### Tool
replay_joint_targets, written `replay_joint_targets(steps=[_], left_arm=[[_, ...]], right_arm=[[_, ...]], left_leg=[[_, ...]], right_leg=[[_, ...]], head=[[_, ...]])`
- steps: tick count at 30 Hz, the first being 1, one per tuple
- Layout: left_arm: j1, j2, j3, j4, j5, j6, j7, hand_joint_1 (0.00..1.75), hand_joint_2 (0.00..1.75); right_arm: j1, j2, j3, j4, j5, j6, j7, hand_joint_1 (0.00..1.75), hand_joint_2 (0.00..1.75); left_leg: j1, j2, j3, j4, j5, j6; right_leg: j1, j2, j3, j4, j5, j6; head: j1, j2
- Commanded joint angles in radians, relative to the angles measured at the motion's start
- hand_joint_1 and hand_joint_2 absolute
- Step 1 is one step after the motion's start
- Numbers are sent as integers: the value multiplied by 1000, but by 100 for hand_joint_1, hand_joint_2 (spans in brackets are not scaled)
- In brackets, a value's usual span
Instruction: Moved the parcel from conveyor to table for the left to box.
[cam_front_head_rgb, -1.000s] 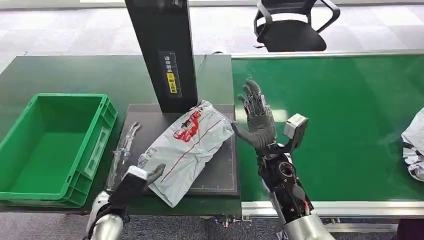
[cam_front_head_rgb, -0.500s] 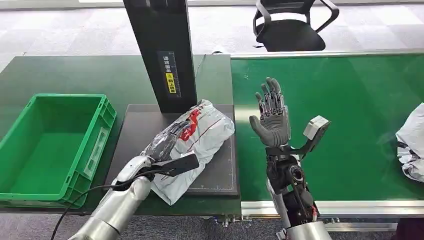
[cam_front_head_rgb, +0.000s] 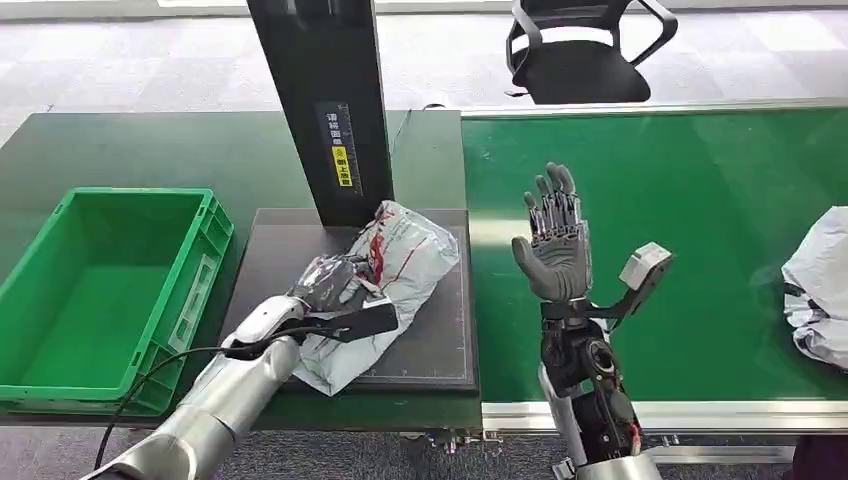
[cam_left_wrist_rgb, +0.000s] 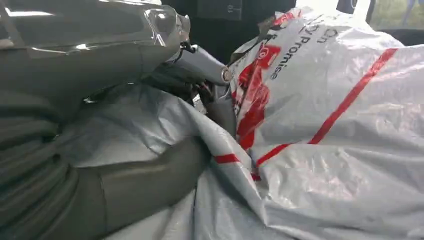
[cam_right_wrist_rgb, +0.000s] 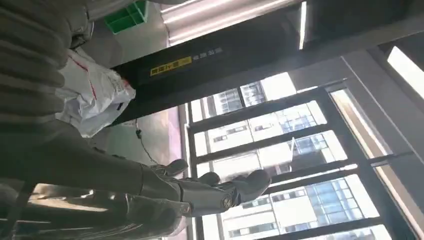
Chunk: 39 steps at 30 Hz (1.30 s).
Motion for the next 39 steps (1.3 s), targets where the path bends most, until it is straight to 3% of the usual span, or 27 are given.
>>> replay_joint_targets(steps=[1, 5, 7, 14, 19, 24, 30, 39], left_arm=[[12, 18, -6, 15, 19, 47, 2, 175, 175], [88, 15, 76, -178, 107, 219, -27, 175, 175], [154, 19, 138, -373, 206, 324, -67, 175, 175], [298, 52, 302, -784, 421, 498, -186, 175, 175], [373, 80, 415, -920, 488, 523, -227, 175, 175], [315, 116, 531, -862, 490, 514, -202, 175, 175], [158, 201, 620, -581, 412, 413, -104, 175, 175], [-43, 301, 588, -131, 230, 283, 17, 175, 175]], right_arm=[[19, -8, -33, -20, -2, -13, 4, 0, 175], [64, -9, -42, -85, -1, -24, 8, 0, 175], [71, -12, -46, -115, 1, -49, 16, 0, 175], [104, -8, -51, -151, -3, -74, 22, 0, 175], [121, 4, -49, -158, 1, -76, 25, 0, 175], [89, 9, -46, -131, 11, -65, 33, 0, 175], [62, 10, -45, -98, 16, -41, 47, 0, 175], [35, 15, -42, -69, 20, -17, 51, 0, 175]], left_leg=[[0, 0, -1, -1, 1, 2], [1, -1, -3, -1, 2, 3], [1, -1, -4, 0, 2, 3], [1, 2, -6, 0, 1, 3], [1, 2, -4, 0, 0, 1], [1, 2, -6, 0, 1, 2], [1, 0, -6, 0, 2, 2], [1, -1, -4, 0, 3, 2]], right_leg=[[1, -1, -1, -1, 1, -3], [2, -1, -2, -2, 2, -4], [2, -1, -4, -2, 3, -5], [2, 2, -6, -1, 2, -5], [1, 2, -5, 0, 1, -3], [1, 2, -6, 0, 1, -3], [2, 0, -6, 0, 2, -5], [2, -1, -4, 0, 1, -3]], head=[[0, 0], [0, 0], [0, 0], [0, 0], [0, 0], [0, 0], [0, 0], [0, 0]])
